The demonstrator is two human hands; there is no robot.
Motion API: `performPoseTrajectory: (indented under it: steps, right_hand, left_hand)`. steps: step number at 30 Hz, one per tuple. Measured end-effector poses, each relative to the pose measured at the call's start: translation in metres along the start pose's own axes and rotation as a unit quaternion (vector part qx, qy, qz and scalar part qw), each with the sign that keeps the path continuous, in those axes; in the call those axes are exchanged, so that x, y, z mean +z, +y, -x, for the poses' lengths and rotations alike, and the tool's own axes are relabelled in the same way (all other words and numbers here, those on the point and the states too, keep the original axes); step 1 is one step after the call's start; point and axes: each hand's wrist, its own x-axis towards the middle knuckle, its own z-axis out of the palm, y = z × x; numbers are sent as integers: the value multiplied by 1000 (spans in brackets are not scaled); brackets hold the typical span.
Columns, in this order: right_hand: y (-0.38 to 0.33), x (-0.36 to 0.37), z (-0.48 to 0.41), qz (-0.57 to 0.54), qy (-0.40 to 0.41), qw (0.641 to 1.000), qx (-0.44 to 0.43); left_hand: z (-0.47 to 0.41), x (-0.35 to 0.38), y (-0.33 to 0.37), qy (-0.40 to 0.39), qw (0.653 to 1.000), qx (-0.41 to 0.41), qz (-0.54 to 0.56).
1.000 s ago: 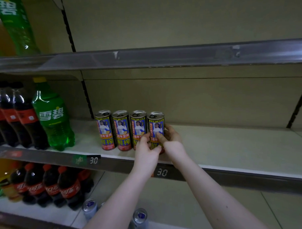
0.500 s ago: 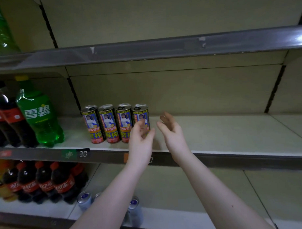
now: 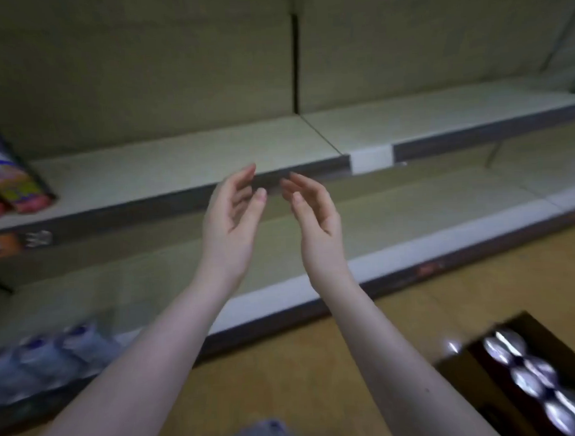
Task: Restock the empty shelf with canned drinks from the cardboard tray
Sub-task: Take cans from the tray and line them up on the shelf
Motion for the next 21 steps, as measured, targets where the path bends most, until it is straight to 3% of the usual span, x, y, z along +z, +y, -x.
performPoseTrajectory:
  steps: [6, 10, 14, 21]
  right_hand:
    - [9, -164, 52, 74, 129, 984, 96]
    - [9, -259, 81, 86, 229, 964, 102]
    - [12, -333, 116, 119, 305, 936, 127]
    - [26, -402, 162, 99, 411, 890, 169]
  left_hand:
    - [56, 151, -12, -134, 988, -60, 40]
    - [91, 243, -11, -232, 967, -90, 58]
    - [123, 314, -16, -324, 940, -89, 54]
    - [179, 374, -31, -386, 909, -142, 68]
